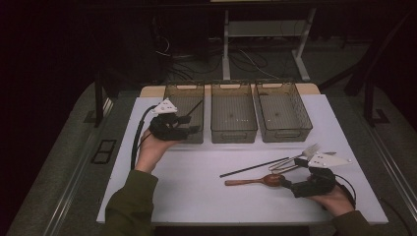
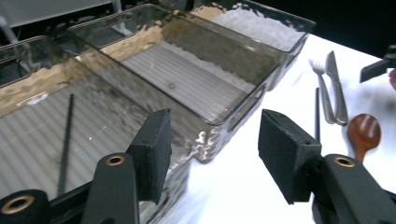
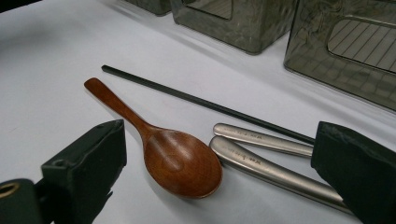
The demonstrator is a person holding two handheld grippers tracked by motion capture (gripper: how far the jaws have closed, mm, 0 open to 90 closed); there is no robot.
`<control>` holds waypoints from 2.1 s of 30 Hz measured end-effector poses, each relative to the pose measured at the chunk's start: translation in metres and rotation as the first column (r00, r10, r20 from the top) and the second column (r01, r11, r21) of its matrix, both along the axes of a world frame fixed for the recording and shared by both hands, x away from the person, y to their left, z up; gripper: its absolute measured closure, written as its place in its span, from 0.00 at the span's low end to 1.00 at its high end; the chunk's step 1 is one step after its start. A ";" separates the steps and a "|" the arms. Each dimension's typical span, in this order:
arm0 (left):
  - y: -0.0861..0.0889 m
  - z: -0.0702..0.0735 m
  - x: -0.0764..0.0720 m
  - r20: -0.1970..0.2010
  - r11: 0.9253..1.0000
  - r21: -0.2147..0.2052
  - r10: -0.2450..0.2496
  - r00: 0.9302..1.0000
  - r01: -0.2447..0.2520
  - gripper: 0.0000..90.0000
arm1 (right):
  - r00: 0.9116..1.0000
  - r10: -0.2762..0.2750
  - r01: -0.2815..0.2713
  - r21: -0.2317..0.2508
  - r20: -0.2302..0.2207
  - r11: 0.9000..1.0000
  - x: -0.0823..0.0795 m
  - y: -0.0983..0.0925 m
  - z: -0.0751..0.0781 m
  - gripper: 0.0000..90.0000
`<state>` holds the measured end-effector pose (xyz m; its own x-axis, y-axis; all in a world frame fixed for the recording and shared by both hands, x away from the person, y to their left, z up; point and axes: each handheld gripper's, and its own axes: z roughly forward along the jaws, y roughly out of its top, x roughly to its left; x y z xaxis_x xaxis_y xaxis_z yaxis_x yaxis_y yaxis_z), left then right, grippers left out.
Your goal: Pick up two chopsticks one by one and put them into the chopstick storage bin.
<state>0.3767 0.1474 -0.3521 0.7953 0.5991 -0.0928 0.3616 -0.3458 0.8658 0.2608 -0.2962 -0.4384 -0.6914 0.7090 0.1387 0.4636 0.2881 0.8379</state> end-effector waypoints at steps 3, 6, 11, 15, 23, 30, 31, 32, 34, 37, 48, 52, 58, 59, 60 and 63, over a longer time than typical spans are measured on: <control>-0.004 -0.001 -0.005 0.007 1.000 -0.010 -0.010 1.000 0.010 0.47 | 1.000 -0.001 0.001 0.000 -0.003 1.000 0.000 0.000 0.000 0.03; -0.009 -0.002 -0.010 0.012 1.000 -0.013 -0.022 1.000 0.023 0.44 | 1.000 0.001 -0.001 0.000 0.000 1.000 0.000 0.000 0.000 0.03; -0.016 -0.009 -0.020 0.015 0.998 -0.006 -0.057 0.998 0.057 0.41 | 1.000 -0.003 0.003 0.003 -0.003 1.000 -0.001 0.000 0.001 0.03; -0.023 -0.016 -0.026 0.011 0.996 -0.014 -0.092 0.996 0.092 0.41 | 1.000 -0.001 0.001 -0.001 0.002 1.000 0.000 0.000 0.000 0.03; -0.036 -0.029 -0.034 -0.011 0.989 -0.011 -0.149 0.989 0.149 0.37 | 1.000 -0.004 0.004 -0.003 0.003 1.000 0.000 0.000 0.000 0.03; -0.047 -0.038 -0.041 -0.017 0.983 -0.024 -0.181 0.983 0.181 0.38 | 1.000 -0.009 0.009 0.001 0.000 1.000 0.000 -0.001 0.000 0.03; -0.049 -0.039 -0.041 -0.018 0.982 -0.022 -0.189 0.982 0.189 0.40 | 1.000 -0.008 0.008 0.001 0.001 1.000 0.000 -0.001 0.000 0.03; -0.051 -0.041 -0.041 -0.018 0.980 -0.014 -0.199 0.980 0.198 0.41 | 1.000 -0.006 0.006 -0.001 0.000 1.000 0.000 -0.001 0.000 0.03; -0.056 -0.044 -0.042 -0.018 0.977 -0.002 -0.214 0.977 0.214 0.44 | 1.000 -0.004 0.004 -0.004 0.003 1.000 0.000 0.000 0.000 0.03; -0.064 -0.049 -0.042 -0.019 0.972 -0.007 -0.235 0.972 0.235 0.48 | 1.000 -0.004 0.004 -0.003 0.003 1.000 0.000 0.000 0.000 0.03; -0.087 -0.069 -0.043 -0.049 0.960 0.041 -0.274 0.961 0.276 0.66 | 1.000 -0.003 0.003 -0.004 -0.003 1.000 0.000 0.001 0.000 0.03; -0.096 -0.075 -0.041 -0.062 0.955 0.058 -0.286 0.956 0.290 0.69 | 1.000 -0.002 0.002 -0.006 -0.005 1.000 0.001 0.001 -0.001 0.03; -0.106 -0.082 -0.038 -0.082 0.951 0.067 -0.298 0.951 0.303 0.75 | 1.000 -0.002 0.002 -0.008 -0.004 1.000 0.001 0.001 -0.001 0.03; -0.108 -0.084 -0.038 -0.085 0.952 0.062 -0.295 0.952 0.301 0.77 | 1.000 -0.003 0.003 -0.008 -0.007 1.000 0.001 0.001 -0.001 0.03; -0.109 -0.085 -0.037 -0.096 0.951 0.061 -0.298 0.950 0.304 0.78 | 1.000 -0.003 0.003 -0.008 -0.008 1.000 0.001 0.001 -0.001 0.03; -0.113 -0.089 -0.036 -0.117 0.948 0.061 -0.305 0.945 0.313 0.81 | 1.000 -0.003 0.003 -0.008 -0.007 1.000 0.001 0.001 -0.001 0.03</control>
